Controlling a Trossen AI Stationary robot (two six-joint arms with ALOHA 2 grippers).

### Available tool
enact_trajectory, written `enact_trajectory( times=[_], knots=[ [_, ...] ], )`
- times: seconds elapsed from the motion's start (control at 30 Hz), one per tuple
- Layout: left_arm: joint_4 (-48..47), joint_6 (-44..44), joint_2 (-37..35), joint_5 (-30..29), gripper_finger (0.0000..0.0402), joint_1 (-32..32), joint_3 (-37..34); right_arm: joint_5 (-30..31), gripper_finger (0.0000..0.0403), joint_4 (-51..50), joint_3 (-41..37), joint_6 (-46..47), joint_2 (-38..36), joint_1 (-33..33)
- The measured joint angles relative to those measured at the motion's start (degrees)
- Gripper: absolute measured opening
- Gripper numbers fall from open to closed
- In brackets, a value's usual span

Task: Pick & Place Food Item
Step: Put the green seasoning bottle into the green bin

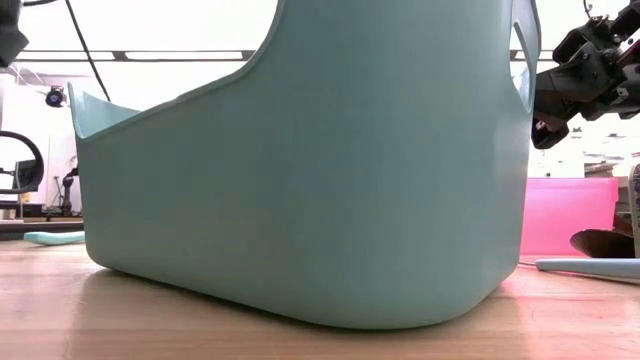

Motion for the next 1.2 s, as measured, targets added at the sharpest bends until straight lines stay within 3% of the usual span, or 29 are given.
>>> enact_trajectory(
  times=[1.03, 1.2],
  knots=[
    [23.7, -2.6, -0.2, 4.1, 0.0311, 0.0, -18.3, 0.0, 0.0107, 0.0, 0.0, 0.0, 0.0, 0.0],
    [23.4, -1.8, -0.1, 4.5, 0.0271, 0.0, -18.4, 0.0, 0.0107, 0.0, 0.0, 0.0, 0.0, 0.0]
  ],
)
